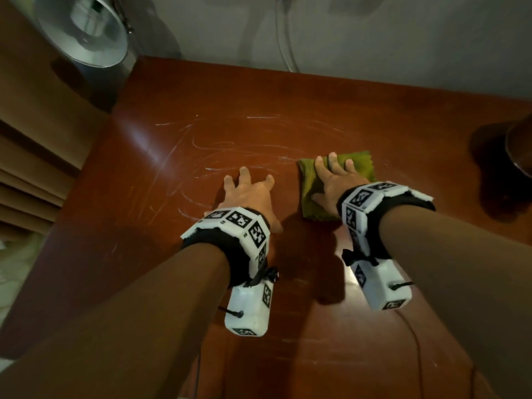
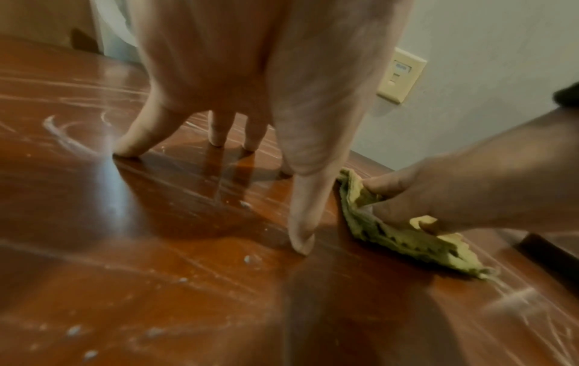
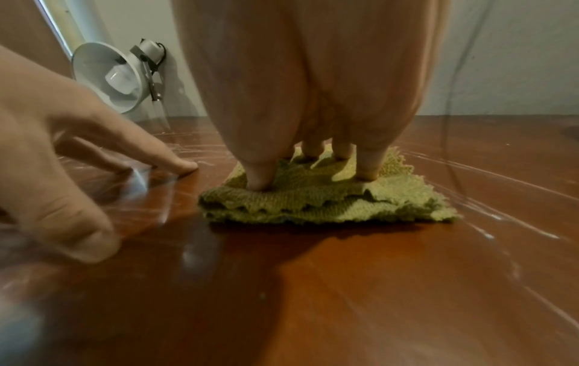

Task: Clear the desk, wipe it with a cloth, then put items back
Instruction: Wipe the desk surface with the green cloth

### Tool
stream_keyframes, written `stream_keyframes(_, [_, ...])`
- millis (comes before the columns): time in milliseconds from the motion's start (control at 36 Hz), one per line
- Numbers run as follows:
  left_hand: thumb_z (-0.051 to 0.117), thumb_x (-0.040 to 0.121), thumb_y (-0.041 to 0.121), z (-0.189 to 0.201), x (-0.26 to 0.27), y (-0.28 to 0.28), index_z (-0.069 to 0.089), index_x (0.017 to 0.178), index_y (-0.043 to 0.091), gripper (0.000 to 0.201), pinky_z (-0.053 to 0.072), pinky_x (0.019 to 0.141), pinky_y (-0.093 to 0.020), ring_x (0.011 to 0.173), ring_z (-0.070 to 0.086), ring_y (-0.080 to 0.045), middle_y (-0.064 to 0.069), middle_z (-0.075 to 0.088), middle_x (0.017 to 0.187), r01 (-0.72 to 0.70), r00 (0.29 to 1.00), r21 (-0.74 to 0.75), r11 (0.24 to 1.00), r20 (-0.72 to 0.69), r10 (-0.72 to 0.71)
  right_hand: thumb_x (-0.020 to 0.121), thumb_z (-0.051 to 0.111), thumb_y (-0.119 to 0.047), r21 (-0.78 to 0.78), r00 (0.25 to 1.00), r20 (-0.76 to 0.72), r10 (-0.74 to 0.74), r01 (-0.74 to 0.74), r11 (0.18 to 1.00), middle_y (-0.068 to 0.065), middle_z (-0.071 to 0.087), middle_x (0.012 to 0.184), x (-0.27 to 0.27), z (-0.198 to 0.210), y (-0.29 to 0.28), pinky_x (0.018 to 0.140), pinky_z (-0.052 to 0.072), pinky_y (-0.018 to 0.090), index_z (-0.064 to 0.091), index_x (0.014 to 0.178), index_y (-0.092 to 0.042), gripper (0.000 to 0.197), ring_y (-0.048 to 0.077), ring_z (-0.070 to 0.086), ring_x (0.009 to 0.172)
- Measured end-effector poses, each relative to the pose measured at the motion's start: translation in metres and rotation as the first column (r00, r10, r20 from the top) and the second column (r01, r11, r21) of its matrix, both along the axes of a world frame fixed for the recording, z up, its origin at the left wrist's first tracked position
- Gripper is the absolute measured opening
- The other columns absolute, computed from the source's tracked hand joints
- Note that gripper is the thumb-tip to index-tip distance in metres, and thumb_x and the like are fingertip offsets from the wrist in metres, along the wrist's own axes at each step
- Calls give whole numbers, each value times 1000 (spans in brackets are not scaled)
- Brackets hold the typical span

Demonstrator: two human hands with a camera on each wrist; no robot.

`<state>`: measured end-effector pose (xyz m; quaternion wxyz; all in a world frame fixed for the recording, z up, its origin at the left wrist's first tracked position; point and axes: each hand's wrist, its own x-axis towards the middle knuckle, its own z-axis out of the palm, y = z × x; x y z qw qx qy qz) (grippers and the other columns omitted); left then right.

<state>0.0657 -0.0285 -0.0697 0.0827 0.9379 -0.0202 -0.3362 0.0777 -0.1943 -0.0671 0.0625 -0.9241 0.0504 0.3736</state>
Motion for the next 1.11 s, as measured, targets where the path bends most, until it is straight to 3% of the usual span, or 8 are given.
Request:
stream_keyframes(250, [83, 69, 47, -4, 4, 0, 17, 149, 43, 104, 27, 107, -66, 145, -6, -40, -3, -10, 160, -32, 999, -17, 999, -1, 32, 101, 42, -43, -31, 999, 29, 18, -17, 999, 1, -17, 160, 27, -1, 2, 118, 9, 47, -12, 153, -25, 77, 34, -8, 146])
stream_keyframes(528, [77, 74, 51, 1, 0, -3, 11, 153, 38, 104, 20, 116, -52, 145, 3, -43, -9, -6, 161, 24, 999, 61, 998, 38, -26, 97, 45, -43, 2, 997, -59, 51, -51, 999, -1, -28, 156, -52, -20, 1, 117, 11, 52, -21, 149, -28, 85, 31, -17, 145])
stream_keyframes(667, [76, 78, 48, 1, -3, -9, 9, 153, 36, 102, 24, 114, -53, 144, 4, -44, -10, -7, 161, -1, 999, 88, 996, 32, -2, 99, 45, -42, 34, 995, -87, 57, -54, 998, -6, -30, 155, -68, -19, -6, 117, 11, 51, -22, 148, -33, 84, 29, -20, 145])
stream_keyframes(805, [78, 76, 45, 2, -1, -11, 12, 153, 34, 102, 26, 113, -54, 143, 5, -46, -11, -4, 161, -10, 1000, 80, 997, 25, 8, 99, 43, -43, 18, 994, -82, 70, -69, 997, -5, -29, 156, -50, -15, -8, 117, 10, 51, -21, 149, -32, 82, 30, -19, 145])
stream_keyframes(972, [79, 76, 42, -1, 2, -8, 12, 152, 35, 102, 27, 111, -59, 143, 0, -47, -10, -7, 160, -23, 1000, 34, 999, -1, 23, 101, 39, -43, -48, 995, -16, 96, -97, 994, 4, -22, 158, -6, -6, -2, 117, -2, 43, -16, 151, -23, 77, 33, -15, 145])
stream_keyframes(1111, [82, 76, 32, -3, 3, -6, 15, 150, 41, 101, 29, 105, -66, 145, -7, -40, -1, -11, 160, -85, 996, -21, 996, -37, 84, 99, 41, -50, -46, 996, 31, 78, -77, 996, 2, -20, 159, 30, -16, -4, 118, 5, 47, -15, 152, -27, 80, 35, -10, 146])
